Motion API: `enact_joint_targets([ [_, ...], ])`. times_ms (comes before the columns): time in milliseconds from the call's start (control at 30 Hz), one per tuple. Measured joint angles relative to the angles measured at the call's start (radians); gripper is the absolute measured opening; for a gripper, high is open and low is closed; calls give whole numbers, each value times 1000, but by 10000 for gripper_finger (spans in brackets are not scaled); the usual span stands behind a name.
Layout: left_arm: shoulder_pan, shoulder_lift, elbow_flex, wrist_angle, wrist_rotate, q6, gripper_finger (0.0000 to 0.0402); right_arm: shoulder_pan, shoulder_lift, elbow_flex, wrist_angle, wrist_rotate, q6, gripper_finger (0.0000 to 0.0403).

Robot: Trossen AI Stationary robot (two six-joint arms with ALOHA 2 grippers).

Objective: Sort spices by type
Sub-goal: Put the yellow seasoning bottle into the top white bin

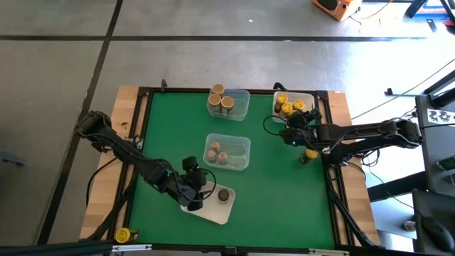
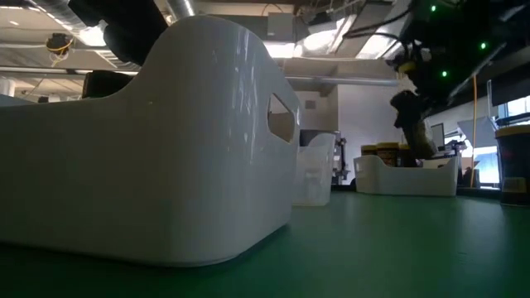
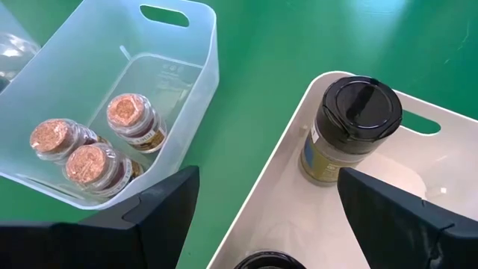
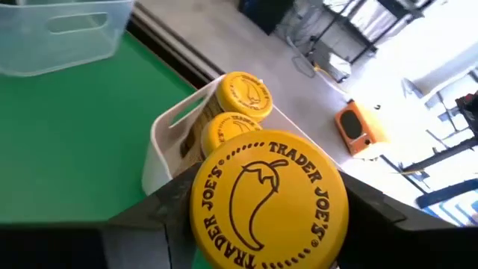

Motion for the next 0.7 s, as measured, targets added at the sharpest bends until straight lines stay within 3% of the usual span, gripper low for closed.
enact_joint_targets([
  [267, 0, 0, 0, 0, -10, 0, 315, -53, 1, -102, 213, 39, -44, 224],
  [500, 0, 0, 0, 0, -10, 0, 315, -112, 1, -163, 314, -10, -58, 224],
  [700, 0, 0, 0, 0, -10, 0, 315, -167, 1, -204, 444, -125, -52, 224],
])
